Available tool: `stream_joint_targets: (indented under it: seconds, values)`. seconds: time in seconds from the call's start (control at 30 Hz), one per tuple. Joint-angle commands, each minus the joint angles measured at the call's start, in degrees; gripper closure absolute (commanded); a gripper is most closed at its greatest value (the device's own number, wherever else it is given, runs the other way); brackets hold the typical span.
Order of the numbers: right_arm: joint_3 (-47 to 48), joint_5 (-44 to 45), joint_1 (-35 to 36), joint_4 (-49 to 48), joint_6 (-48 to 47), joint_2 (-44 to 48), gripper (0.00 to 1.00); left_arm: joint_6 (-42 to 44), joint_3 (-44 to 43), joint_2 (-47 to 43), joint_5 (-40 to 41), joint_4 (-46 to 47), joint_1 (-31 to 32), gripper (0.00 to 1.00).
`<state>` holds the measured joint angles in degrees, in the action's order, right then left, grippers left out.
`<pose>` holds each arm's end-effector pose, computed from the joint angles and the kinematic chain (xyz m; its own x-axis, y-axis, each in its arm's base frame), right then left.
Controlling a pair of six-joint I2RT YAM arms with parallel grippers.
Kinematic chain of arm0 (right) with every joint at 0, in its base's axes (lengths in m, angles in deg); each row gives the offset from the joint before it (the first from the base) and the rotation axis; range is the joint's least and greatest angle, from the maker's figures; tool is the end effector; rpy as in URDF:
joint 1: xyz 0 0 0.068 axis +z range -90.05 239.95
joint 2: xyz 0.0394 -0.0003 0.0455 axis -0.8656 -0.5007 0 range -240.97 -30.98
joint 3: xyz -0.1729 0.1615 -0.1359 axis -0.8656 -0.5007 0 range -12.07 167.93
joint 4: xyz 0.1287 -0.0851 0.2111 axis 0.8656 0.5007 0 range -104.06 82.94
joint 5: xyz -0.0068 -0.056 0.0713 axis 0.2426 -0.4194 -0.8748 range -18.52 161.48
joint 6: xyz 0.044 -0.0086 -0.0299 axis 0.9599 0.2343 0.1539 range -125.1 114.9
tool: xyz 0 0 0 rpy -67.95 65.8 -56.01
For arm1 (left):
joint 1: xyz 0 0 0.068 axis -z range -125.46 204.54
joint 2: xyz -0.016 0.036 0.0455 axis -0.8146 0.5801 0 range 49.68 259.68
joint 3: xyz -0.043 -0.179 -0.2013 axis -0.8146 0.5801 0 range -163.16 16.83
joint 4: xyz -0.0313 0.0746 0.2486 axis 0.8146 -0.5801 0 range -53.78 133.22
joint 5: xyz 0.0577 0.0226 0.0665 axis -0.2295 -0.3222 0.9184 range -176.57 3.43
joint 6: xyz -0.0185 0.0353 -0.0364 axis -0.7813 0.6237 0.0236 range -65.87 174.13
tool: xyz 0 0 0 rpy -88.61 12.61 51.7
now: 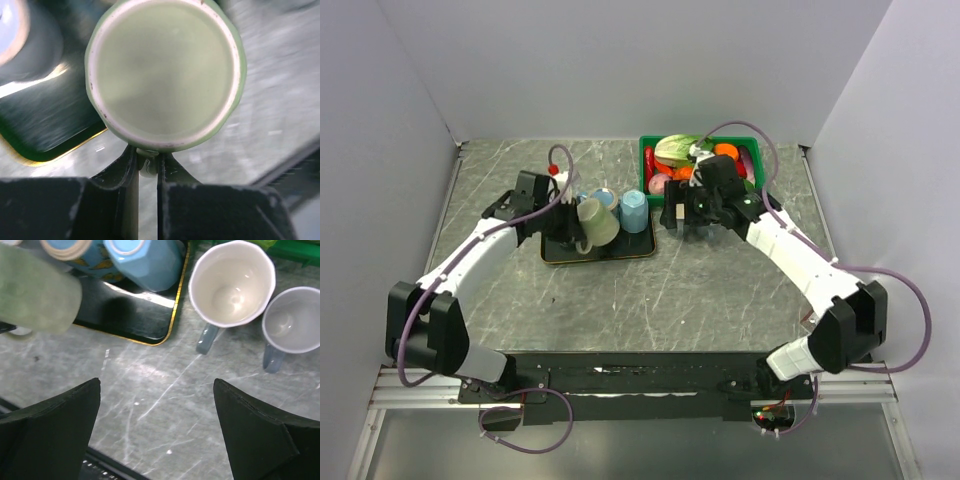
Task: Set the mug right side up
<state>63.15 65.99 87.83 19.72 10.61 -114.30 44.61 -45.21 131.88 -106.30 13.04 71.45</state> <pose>0.2829 0.1535 0.3276 -0.7112 -0.0714 -0.6993 -0.3489 0.8995 0.2630 0.2868 -0.0998 0.2642 -0.8056 0.0823 -0.5867 0.3516 0.8634 -0.3617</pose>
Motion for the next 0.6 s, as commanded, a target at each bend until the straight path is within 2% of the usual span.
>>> stream_joint_targets:
  seconds: [0.0,0.13,0.17,0.3,0.33,0.43,0.57]
  values:
    - [3.97,-4.07,0.16,-0.20,3.19,6.94,0.00,-11.47,-6.77,-5.98,-12.60,7.03,1.02,0.99]
    - [3.53,-12.42,-0.19,-4.24,4.15,10.73,0.00,-21.92,-10.11,-7.92,-13.67,13.64,1.11,0.99]
    - [3.27,-16.87,-0.19,-6.86,5.20,11.78,0.00,-26.64,-10.47,-8.19,-13.93,16.35,1.02,0.99]
    - [1.16,-24.89,-0.02,-17.05,10.65,12.67,0.03,-37.48,-9.42,-10.11,-14.11,29.70,1.20,0.99]
    - [-0.15,-25.26,0.77,-19.26,11.53,12.75,0.03,-41.94,-8.89,-10.47,-13.94,37.39,1.29,0.99]
    - [-0.43,-25.61,2.18,-25.51,12.68,12.14,0.03,-47.59,-7.39,-11.35,-14.11,46.93,1.81,0.99]
    - [1.85,-27.72,2.27,-30.52,15.05,9.95,0.03,-51.82,-8.53,-11.27,-15.07,52.30,1.99,0.99]
